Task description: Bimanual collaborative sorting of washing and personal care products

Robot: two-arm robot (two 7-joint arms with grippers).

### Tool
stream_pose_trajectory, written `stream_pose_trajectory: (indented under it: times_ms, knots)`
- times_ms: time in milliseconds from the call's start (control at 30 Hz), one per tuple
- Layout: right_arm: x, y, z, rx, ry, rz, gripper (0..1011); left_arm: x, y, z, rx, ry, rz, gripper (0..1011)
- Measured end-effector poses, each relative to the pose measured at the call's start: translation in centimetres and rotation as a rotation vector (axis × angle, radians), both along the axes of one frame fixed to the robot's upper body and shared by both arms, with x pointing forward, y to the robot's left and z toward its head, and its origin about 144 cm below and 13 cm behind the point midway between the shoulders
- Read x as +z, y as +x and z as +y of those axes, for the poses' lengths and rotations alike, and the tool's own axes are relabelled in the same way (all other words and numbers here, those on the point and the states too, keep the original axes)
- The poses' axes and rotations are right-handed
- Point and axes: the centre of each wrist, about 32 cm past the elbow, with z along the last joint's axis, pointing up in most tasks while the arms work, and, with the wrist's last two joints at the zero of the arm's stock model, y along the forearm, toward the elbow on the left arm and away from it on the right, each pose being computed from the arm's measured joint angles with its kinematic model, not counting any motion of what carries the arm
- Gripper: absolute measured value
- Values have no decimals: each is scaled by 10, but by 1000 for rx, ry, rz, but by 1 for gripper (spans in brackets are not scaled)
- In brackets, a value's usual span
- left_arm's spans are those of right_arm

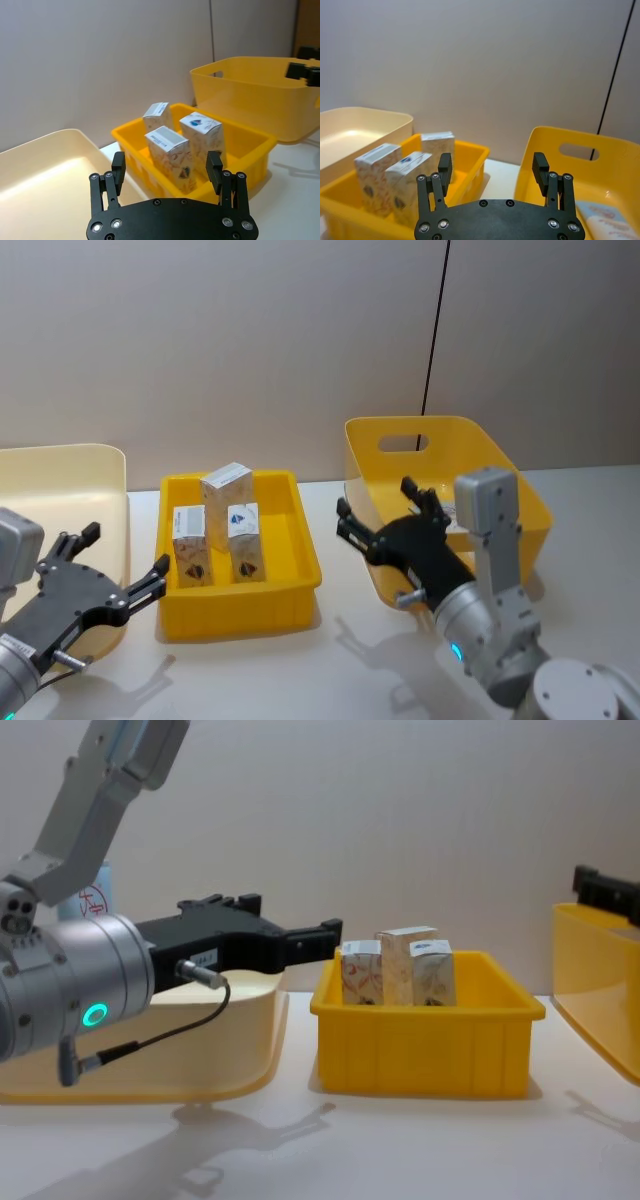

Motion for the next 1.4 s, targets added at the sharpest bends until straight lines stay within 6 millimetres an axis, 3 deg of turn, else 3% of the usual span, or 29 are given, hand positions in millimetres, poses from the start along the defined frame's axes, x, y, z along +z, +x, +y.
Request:
stream_pose_trajectory:
  times_ms: [333,567,1133,1400]
  knots:
    - [-18,-31,9,75,23,74,1001,-11,-16,-2,132,41,-33,1002]
    - [-23,-41,12,97,32,97,1001,-15,-23,-3,194,59,-52,1002]
    - [-27,-49,15,127,41,117,1001,-17,-25,-3,213,64,-59,1002]
    - [-21,-28,16,144,24,98,1001,-17,-25,-3,213,64,-59,1002]
